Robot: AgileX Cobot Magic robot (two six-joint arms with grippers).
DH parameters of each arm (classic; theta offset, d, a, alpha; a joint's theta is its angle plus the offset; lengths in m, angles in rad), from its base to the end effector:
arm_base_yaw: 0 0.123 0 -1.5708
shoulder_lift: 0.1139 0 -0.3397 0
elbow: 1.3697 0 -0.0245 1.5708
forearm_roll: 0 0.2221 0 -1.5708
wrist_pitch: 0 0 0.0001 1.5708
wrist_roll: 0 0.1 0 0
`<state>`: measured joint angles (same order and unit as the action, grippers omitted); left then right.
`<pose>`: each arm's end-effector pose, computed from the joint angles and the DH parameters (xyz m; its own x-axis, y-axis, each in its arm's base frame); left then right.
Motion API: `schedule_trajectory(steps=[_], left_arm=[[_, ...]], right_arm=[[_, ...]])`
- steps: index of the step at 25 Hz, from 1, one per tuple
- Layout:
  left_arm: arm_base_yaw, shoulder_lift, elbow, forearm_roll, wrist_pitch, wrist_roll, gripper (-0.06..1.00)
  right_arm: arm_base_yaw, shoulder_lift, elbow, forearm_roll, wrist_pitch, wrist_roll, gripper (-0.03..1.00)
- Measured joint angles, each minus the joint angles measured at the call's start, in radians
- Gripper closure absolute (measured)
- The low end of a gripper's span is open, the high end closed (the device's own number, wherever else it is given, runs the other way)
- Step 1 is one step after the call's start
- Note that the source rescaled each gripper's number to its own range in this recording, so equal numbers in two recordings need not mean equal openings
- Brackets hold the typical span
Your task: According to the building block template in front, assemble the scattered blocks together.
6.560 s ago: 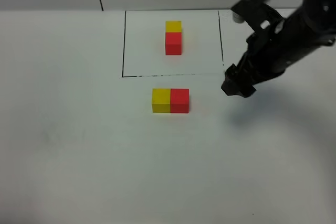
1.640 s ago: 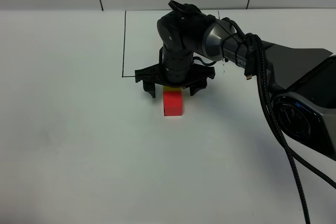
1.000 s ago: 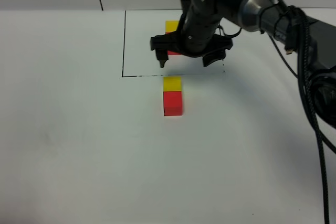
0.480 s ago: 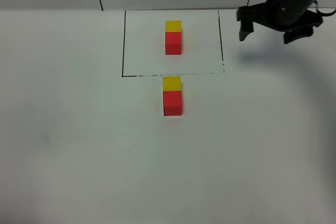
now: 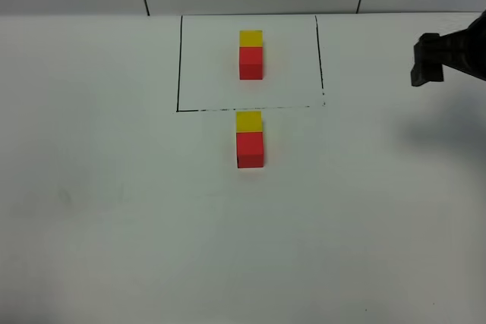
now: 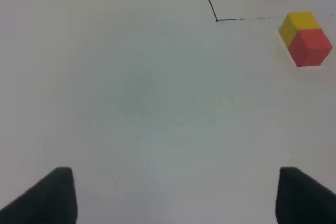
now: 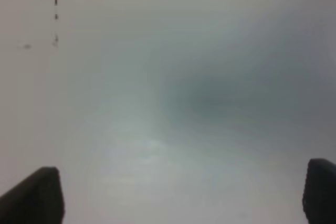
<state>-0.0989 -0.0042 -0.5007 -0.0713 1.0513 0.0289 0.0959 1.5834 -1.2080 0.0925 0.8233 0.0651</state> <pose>-0.0778 0.0015 0.2602 -0.4411 0.0372 -0.8967 0.1509 0.9880 -0.0332 0.3050 0.0362 0.3310 -0.9000 0.0414 -0.4338 -0.0107 0.9931 0.1170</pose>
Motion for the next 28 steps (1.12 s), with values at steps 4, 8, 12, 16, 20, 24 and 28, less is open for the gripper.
schedule_trajectory(steps=[4,8,12,16,20,24,28], left_arm=[[0.0,0.0,0.0,0.0,0.0,0.0,0.31],[0.0,0.0,0.0,0.0,0.0,0.0,0.31],[0.0,0.0,0.0,0.0,0.0,0.0,0.31],[0.0,0.0,0.0,0.0,0.0,0.0,0.31],[0.0,0.0,0.0,0.0,0.0,0.0,0.31],[0.0,0.0,0.0,0.0,0.0,0.0,0.31],[0.0,0.0,0.0,0.0,0.0,0.0,0.31]], right_arm=[[-0.001,-0.192,0.147,0.0,0.018,0.0,-0.03],[-0.001,-0.389,0.287,-0.013,0.024,0.0,-0.03],[-0.001,-0.581,0.397,-0.02,0.041,0.0,-0.03],[-0.001,-0.777,0.482,-0.02,0.084,0.001,-0.03],[-0.001,-0.947,0.55,-0.022,0.144,0.022,-0.03],[-0.001,-1.119,0.615,-0.022,0.168,0.042,-0.03],[-0.001,-1.257,0.68,-0.018,0.189,0.043,-0.03]])
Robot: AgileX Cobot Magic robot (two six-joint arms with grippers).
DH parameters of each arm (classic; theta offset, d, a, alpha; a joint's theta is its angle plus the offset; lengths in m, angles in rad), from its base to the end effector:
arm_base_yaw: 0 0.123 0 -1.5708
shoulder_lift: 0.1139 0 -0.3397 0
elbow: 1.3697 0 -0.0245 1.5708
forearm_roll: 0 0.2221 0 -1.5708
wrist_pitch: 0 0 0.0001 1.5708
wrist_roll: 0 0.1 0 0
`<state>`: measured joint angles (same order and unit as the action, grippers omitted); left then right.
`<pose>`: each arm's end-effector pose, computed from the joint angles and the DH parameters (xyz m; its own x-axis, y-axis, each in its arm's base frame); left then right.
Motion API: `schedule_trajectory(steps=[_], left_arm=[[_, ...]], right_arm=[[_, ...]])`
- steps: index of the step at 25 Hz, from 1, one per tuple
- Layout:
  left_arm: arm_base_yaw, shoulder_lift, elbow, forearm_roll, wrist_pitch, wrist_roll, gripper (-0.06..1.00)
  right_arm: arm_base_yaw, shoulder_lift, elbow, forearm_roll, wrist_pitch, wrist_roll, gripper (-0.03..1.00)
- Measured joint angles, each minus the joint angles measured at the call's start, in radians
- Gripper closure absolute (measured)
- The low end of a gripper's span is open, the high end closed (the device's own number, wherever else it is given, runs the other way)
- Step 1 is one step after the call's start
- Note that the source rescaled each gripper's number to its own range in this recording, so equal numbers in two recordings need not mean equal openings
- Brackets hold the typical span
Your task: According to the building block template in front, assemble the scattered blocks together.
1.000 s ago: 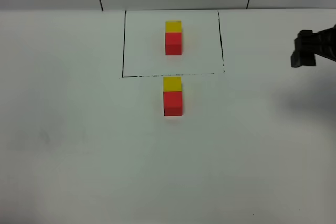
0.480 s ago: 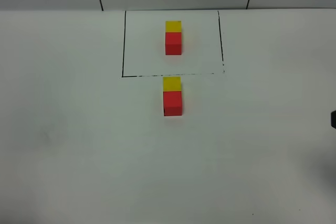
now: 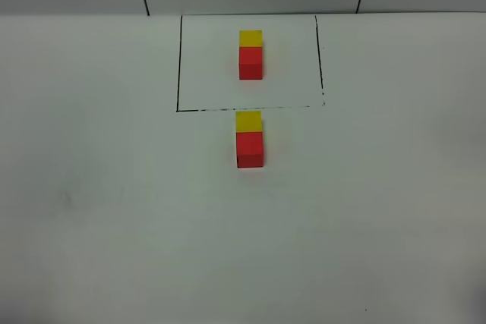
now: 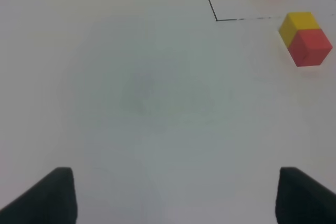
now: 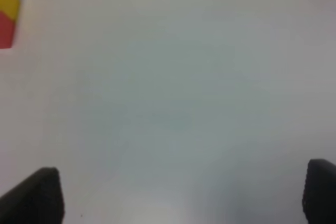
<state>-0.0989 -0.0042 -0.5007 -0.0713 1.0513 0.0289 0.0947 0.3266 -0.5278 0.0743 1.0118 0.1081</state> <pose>-0.0778 0.0015 0.2602 -0.4411 0.0372 -0.8967 0.1509 0.9880 -0.0332 -0.0270 0.0038 0.2885 -0.6717 0.0836 -0.7361 -0.0431 0.9875 0.1515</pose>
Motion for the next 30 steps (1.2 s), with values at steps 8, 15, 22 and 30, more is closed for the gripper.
schedule_trajectory(steps=[8,15,22,30], left_arm=[[0.0,0.0,0.0,0.0,0.0,0.0,0.31],[0.0,0.0,0.0,0.0,0.0,0.0,0.31],[0.0,0.0,0.0,0.0,0.0,0.0,0.31],[0.0,0.0,0.0,0.0,0.0,0.0,0.31]], right_arm=[[0.0,-0.23,0.035,0.023,0.031,0.002,0.04],[0.0,-0.33,0.037,0.024,0.034,0.002,0.13],[0.0,-0.331,0.037,0.024,0.034,0.002,0.14],[0.0,-0.331,0.037,0.024,0.034,0.001,0.14]])
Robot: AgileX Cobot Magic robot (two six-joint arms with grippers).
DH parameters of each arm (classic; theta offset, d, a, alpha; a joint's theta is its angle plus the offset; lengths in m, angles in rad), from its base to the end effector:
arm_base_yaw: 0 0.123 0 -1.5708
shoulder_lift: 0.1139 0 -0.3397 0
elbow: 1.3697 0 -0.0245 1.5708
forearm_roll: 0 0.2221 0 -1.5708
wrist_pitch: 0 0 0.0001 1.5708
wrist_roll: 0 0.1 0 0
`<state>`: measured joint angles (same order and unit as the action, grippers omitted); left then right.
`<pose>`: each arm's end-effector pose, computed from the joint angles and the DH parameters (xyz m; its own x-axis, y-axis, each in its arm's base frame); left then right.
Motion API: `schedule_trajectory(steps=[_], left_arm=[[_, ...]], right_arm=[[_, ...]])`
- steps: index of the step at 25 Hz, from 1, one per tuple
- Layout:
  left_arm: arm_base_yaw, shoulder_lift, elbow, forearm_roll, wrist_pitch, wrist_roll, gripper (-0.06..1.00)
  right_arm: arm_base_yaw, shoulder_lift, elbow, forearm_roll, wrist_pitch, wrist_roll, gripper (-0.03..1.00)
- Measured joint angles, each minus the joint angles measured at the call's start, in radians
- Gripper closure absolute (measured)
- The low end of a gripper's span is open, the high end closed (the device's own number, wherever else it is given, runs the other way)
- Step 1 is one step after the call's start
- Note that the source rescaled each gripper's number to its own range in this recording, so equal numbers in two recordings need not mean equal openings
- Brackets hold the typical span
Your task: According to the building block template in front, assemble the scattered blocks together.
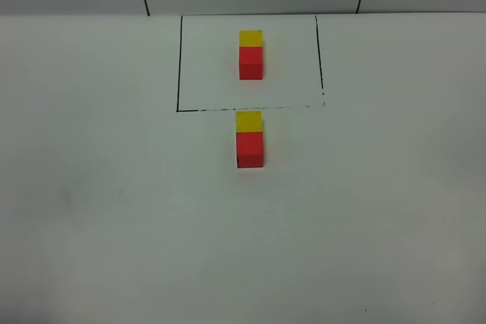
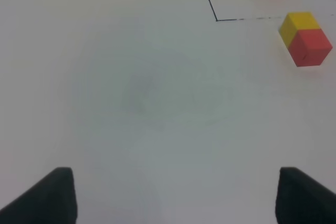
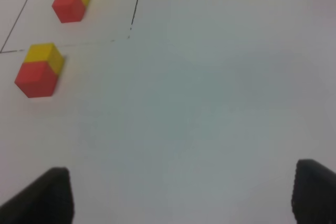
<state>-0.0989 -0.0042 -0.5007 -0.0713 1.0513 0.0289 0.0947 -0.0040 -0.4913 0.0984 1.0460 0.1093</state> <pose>-0.0778 0.0015 0.2602 -0.4411 0.0372 -0.8967 0.1509 0.9880 -0.0332 -0.0769 0.0012 0.2584 -0.4645 0.1141 -0.8782 -0.0978 0.9790 0.1789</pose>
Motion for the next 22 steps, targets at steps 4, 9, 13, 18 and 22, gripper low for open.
schedule_trajectory(steps=[4,9,13,18,22], left_arm=[[0.0,0.0,0.0,0.0,0.0,0.0,0.31],[0.0,0.0,0.0,0.0,0.0,0.0,0.31],[0.0,0.0,0.0,0.0,0.0,0.0,0.31],[0.0,0.0,0.0,0.0,0.0,0.0,0.31],[0.0,0.0,0.0,0.0,0.0,0.0,0.31]], right_arm=[[0.0,0.0,0.0,0.0,0.0,0.001,0.14],[0.0,0.0,0.0,0.0,0.0,0.001,0.14],[0.0,0.0,0.0,-0.001,0.0,0.001,0.14],[0.0,0.0,0.0,-0.003,0.0,-0.014,0.15],[0.0,0.0,0.0,-0.003,0.0,-0.018,0.15]])
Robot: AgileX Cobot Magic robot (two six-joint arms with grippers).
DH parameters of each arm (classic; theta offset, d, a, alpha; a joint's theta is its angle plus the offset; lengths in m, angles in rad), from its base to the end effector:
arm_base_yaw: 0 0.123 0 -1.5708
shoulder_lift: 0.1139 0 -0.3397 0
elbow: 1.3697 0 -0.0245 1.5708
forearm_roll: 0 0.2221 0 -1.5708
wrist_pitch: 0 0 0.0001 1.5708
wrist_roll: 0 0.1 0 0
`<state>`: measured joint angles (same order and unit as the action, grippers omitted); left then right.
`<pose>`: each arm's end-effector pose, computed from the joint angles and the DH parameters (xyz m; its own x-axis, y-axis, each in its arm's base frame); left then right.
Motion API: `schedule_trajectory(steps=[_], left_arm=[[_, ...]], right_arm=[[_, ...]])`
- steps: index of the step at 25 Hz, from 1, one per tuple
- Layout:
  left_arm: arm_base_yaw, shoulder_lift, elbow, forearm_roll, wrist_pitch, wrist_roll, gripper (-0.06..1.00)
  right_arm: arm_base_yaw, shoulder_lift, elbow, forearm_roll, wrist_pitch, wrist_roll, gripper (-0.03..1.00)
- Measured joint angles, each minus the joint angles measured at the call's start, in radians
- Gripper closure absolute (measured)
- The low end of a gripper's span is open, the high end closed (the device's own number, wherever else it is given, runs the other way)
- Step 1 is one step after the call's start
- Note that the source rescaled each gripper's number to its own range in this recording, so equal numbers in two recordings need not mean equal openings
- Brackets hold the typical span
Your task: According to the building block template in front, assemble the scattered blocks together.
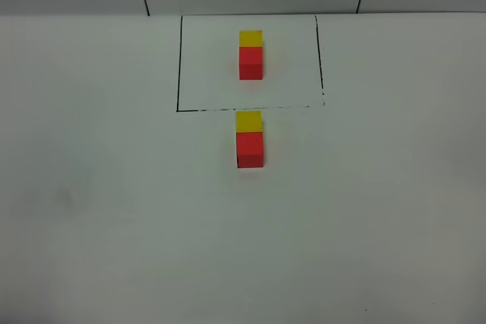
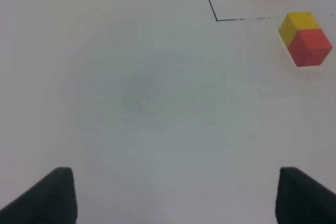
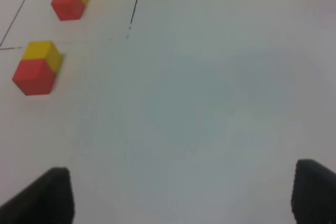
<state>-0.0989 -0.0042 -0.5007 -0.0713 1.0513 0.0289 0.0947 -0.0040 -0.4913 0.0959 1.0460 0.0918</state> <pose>-0.0778 0.0015 0.2602 -0.4411 0.0372 -0.8967 0.1509 0.9880 -0.0332 -0.0769 0.0010 0.2584 -0.4624 0.0957 -0.8815 -0.1046 0.9813 0.1614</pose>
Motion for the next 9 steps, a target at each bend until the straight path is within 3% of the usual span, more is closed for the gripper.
schedule_trajectory(steps=[9], left_arm=[[0.0,0.0,0.0,0.0,0.0,0.0,0.31]], right_arm=[[0.0,0.0,0.0,0.0,0.0,0.0,0.15]])
